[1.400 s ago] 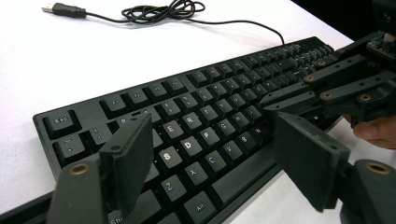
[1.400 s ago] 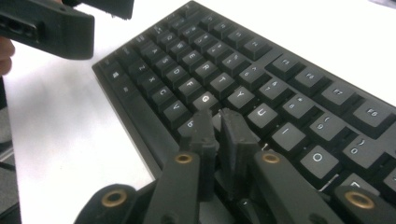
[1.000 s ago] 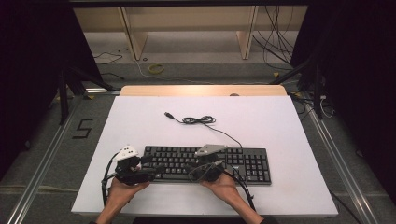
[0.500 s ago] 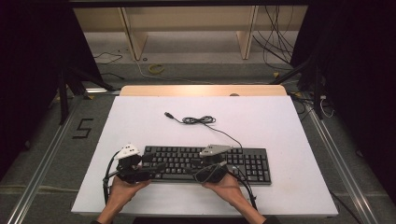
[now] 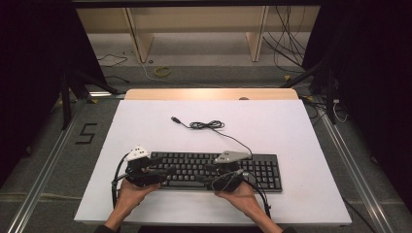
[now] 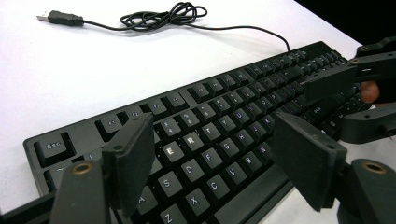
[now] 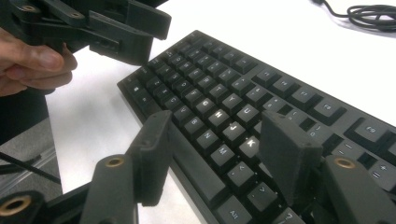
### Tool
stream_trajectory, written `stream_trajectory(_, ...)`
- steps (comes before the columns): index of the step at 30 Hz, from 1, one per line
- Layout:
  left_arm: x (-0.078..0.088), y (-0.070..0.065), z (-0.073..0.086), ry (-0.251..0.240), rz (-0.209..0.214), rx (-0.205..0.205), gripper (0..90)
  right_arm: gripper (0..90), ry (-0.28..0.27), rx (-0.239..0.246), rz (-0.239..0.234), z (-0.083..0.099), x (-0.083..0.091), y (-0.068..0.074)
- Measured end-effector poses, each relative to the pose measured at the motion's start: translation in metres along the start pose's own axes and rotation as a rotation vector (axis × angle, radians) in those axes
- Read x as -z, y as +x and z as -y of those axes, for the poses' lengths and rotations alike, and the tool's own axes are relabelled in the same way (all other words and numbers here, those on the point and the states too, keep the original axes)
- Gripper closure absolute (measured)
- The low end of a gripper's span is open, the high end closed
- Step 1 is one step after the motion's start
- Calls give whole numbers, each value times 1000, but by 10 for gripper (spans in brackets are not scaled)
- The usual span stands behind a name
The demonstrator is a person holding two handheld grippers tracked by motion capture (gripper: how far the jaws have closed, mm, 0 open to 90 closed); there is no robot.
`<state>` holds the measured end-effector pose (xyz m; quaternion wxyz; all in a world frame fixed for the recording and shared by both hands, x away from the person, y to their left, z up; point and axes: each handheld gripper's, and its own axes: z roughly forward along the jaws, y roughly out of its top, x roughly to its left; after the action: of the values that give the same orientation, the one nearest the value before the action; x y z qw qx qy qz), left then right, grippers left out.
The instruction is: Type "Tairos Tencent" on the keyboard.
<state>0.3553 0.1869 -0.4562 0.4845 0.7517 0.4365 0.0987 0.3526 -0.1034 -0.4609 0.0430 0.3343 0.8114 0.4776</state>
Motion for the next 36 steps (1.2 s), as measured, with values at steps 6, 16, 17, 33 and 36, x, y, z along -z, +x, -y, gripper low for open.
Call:
stream_trajectory(6,-3,1,-3,9,-4,-1,302,418,-9,-7,4,2,6,-2)
stream_trajectory(16,-14,0,-11,35,-10,-11,341,394,-26,-7,14,5,14,-3)
stream_trajectory(17,-16,0,-12,36,-10,-7,353,393,-26,-8,15,5,14,-3)
stream_trajectory(33,-46,-9,-16,161,-11,-63,769,354,-42,-7,41,12,29,-7)
stream_trajectory(36,-49,-9,-16,172,-15,-63,828,345,-45,-8,45,14,32,-8)
